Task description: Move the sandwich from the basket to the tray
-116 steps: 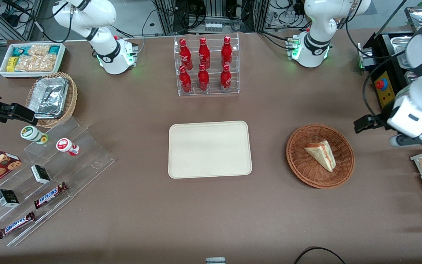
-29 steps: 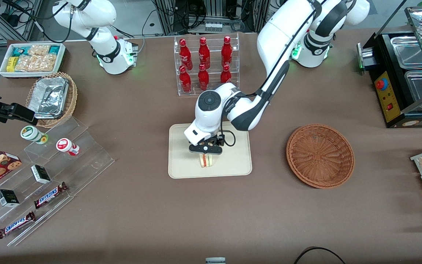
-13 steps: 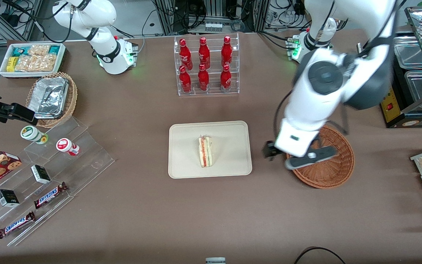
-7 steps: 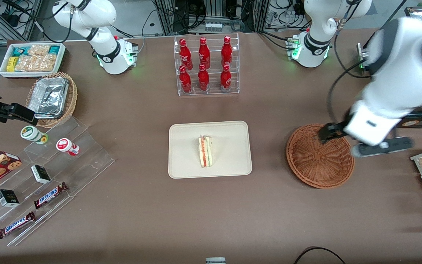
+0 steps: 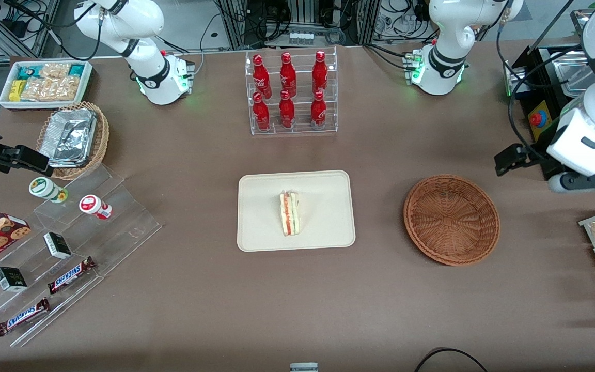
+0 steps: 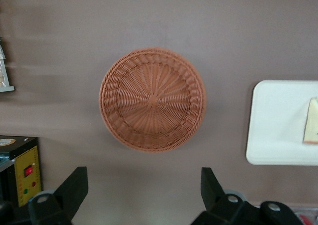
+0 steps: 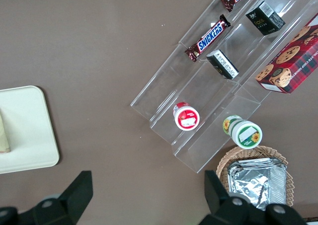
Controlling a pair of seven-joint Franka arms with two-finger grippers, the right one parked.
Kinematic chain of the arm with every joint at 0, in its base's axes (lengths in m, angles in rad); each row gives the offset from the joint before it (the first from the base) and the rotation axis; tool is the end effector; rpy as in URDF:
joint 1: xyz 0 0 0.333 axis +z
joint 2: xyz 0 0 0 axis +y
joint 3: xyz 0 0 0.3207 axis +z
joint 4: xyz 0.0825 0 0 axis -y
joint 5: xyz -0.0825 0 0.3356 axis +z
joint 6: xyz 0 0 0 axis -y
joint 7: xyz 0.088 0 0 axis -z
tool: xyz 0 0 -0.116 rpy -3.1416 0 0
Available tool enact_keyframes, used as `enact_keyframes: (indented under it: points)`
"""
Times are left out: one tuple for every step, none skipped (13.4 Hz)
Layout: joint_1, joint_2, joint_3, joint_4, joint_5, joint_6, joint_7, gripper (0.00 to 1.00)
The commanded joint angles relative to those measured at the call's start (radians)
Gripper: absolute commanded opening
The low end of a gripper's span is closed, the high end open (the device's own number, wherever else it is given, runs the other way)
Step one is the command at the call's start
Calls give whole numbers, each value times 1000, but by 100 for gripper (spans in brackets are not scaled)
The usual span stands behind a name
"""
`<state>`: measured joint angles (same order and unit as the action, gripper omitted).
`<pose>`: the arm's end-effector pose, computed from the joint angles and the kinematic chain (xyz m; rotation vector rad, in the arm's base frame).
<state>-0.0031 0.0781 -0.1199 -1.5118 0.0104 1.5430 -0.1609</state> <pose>0.5232 -0.0607 0.6026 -3.1326 -0.0597 0.0716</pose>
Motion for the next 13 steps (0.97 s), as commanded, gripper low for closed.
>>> enact_keyframes:
  points:
    - [22,-116,20,-131,-21,25,79,100]
    - [11,-135,44,-145,-23,35,104,100]
    - [-10,-139,58,-149,-23,37,130,100]
    - [-35,-139,97,-148,-23,39,138,100]
    - [-63,-136,123,-143,-23,39,138,100]
    - [-69,-135,135,-139,-23,39,138,100]
    - [-69,-136,140,-134,-23,34,141,100]
    - [-70,-133,146,-128,-21,34,142,100]
    - [-70,-120,148,-111,-23,37,141,100]
    - [-70,-95,148,-79,-21,28,145,100]
    - [-70,-90,148,-62,-21,28,146,100]
    - [-69,-86,146,-50,-23,31,144,100]
    - [-67,-74,146,-38,-23,32,141,100]
